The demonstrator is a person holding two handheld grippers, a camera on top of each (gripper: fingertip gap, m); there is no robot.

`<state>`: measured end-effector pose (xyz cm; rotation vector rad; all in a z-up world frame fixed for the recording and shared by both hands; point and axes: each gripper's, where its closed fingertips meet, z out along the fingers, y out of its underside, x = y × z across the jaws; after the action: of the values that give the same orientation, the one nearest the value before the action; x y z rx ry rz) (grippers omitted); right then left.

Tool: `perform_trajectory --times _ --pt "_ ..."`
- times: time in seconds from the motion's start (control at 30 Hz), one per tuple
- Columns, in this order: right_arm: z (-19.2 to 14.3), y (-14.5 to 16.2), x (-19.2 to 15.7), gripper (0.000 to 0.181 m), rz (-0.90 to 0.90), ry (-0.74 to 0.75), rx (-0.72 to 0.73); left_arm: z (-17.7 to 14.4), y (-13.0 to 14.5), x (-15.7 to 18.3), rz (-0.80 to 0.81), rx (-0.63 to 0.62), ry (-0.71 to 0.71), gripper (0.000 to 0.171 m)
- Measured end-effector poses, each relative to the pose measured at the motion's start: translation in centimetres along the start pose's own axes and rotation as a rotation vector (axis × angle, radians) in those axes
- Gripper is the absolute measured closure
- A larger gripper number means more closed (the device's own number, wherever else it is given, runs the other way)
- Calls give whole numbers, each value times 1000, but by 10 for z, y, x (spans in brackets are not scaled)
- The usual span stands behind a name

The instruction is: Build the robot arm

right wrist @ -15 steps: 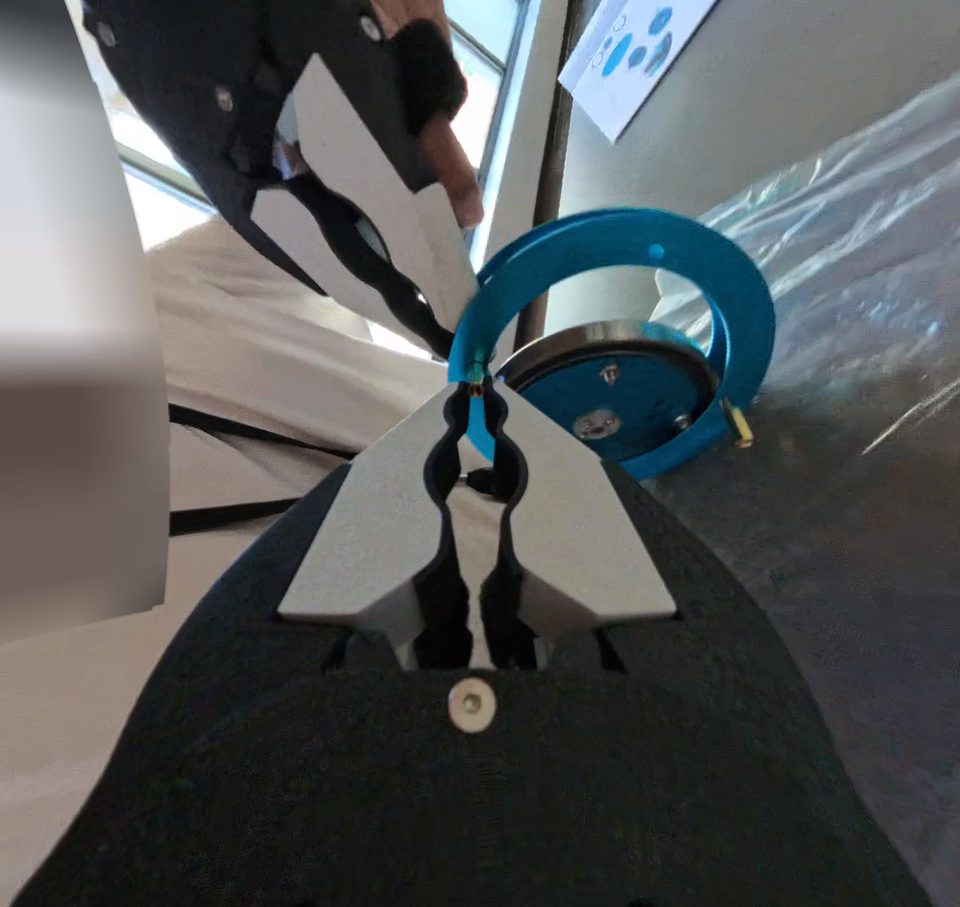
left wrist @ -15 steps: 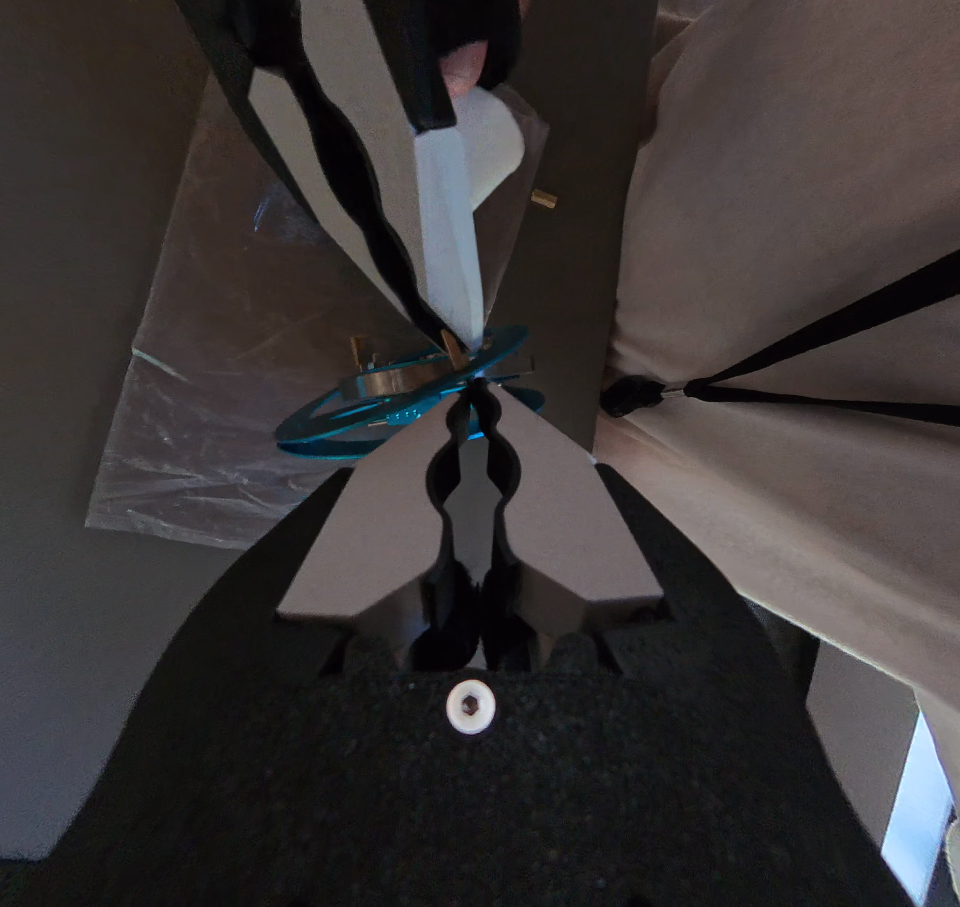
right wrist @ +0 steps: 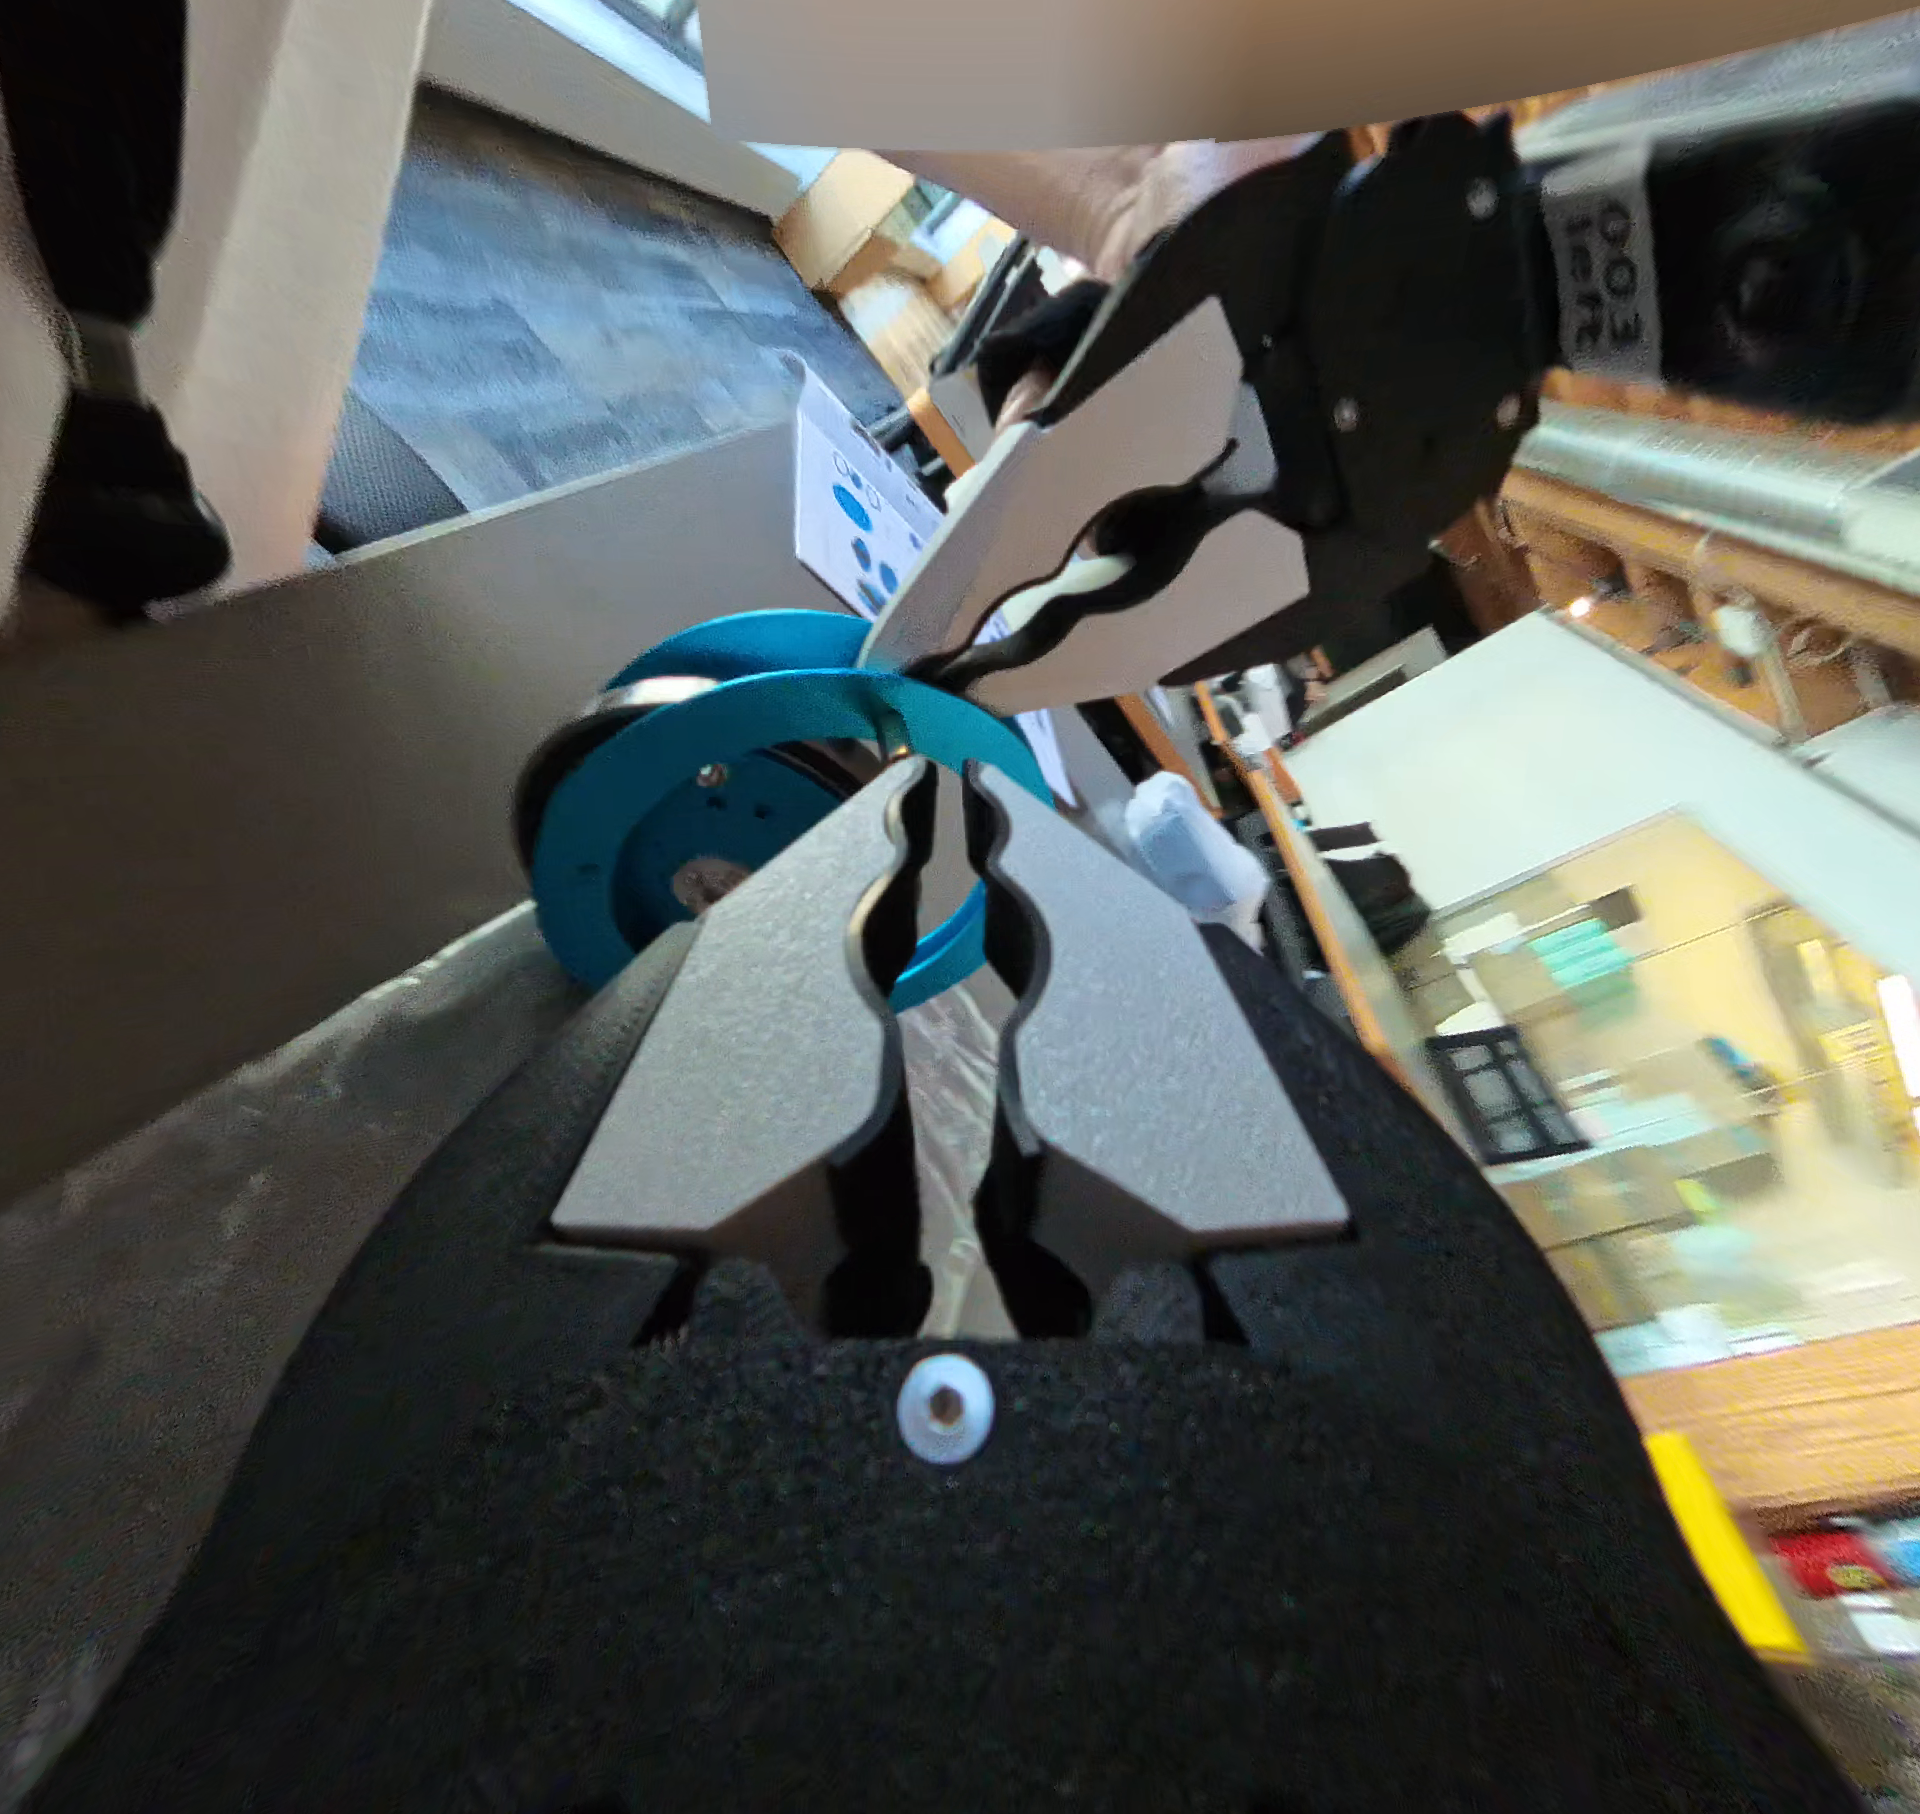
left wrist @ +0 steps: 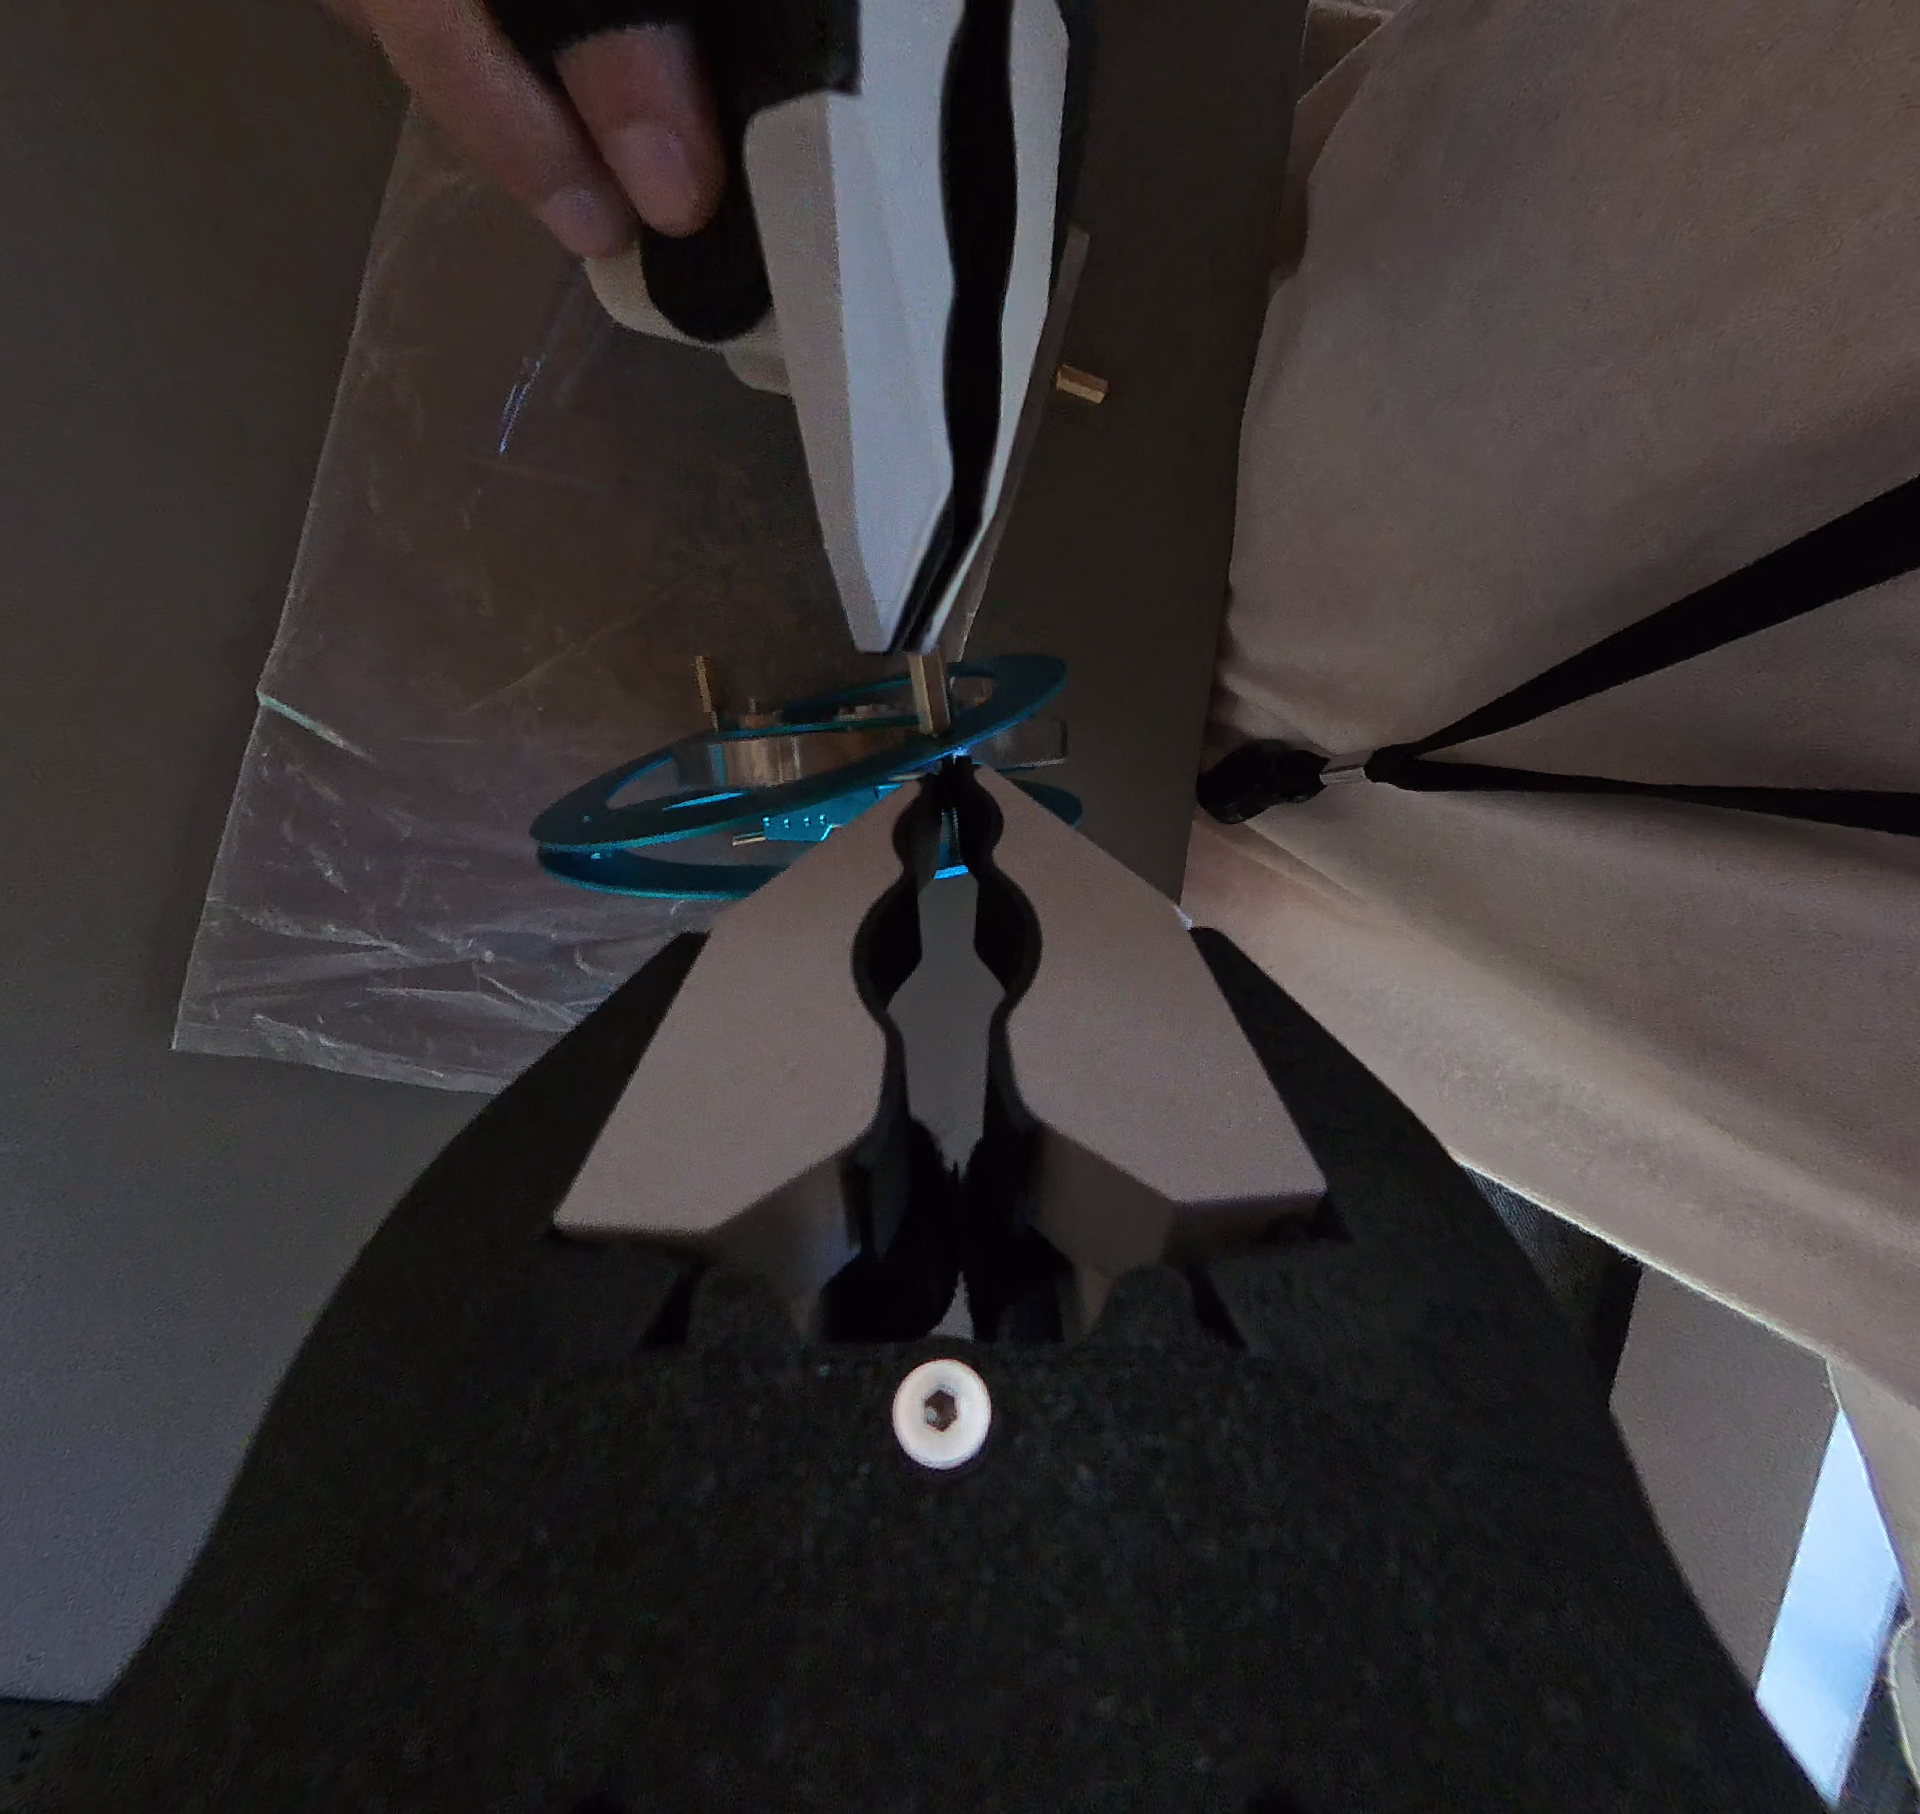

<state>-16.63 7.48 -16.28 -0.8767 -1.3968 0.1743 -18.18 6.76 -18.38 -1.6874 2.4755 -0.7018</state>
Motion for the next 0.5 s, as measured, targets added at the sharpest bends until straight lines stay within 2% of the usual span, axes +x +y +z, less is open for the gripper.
perform_trajectory --times 0.2,0.3,0.37,0.43,0.5 --pt "5 2 4 173 -186 -35 -49 2 -1 1 6 -14 6 170" --pt "-1 13 2 157 -154 -123 -115 1 0 1 4 -16 6 170" --pt "-6 12 -11 150 -114 -219 -92 1 1 1 -2 -12 8 169" --pt "-4 2 -13 151 -106 -203 -38 1 1 0 -5 -9 10 169" --pt "1 2 -16 156 -165 -180 -46 1 0 0 -4 -7 13 169"
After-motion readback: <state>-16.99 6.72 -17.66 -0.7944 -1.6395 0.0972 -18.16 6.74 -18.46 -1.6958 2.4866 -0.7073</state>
